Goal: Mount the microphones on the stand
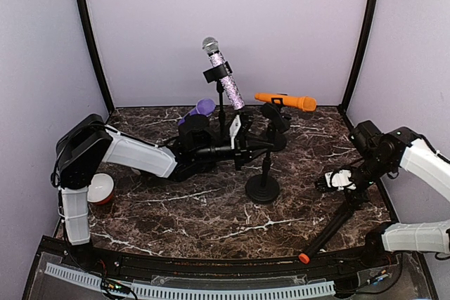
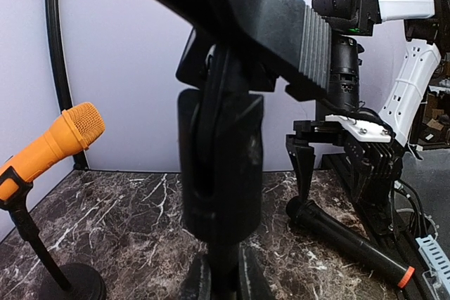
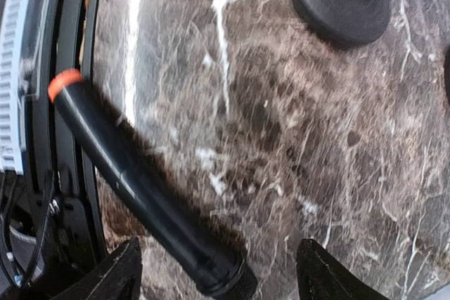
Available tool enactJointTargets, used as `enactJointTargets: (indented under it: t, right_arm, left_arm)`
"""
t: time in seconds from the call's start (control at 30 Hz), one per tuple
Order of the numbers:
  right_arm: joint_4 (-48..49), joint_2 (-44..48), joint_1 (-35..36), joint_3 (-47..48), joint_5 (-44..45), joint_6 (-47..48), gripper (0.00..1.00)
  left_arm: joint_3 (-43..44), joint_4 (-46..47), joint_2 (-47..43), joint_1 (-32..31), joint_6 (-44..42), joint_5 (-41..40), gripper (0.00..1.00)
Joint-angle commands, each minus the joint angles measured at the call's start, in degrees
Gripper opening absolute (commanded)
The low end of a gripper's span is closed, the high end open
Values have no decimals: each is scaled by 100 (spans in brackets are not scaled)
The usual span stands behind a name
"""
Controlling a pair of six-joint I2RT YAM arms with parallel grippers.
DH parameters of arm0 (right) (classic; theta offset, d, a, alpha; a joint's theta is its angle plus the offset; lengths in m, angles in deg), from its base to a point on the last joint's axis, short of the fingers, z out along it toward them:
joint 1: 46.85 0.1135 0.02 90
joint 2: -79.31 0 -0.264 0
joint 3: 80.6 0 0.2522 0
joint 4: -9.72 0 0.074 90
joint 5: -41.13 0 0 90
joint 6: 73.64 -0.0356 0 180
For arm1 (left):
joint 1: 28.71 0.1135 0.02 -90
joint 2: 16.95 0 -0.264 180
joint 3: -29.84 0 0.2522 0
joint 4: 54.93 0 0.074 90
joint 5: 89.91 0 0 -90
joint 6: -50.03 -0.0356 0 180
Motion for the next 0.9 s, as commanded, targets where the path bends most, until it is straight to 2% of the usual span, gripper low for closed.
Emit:
enactJointTargets:
  t: [0.0,0.1,0.23,0.33,0.47,0.63,0.87]
  right_arm:
    - [-339,350,-5,-246,670,1070,80]
    - [-161,508,77,-605,954,1451,82]
    - [179,560,376,-1128,1315,1477,81]
    - [386,575,596,-1414,1519,1418,81]
    - [717,551,753,-1678,1758,1450,80]
    - [1178,359,846,-1833,1829,1405,77]
    - [1671,-174,1167,-1900,1941,1130,67]
  left_arm:
    - [195,364,-135,74,-163,121,1]
    - [79,398,-133,75,-109,-92,12]
    - [-105,438,-188,75,-156,-402,42]
    - [-236,322,-283,75,-254,-556,50]
    - [-510,117,-496,66,-292,-633,54]
    - [-1320,92,-972,9,-167,-1058,54]
    - [-2041,-694,-1699,-259,-10,-1419,55]
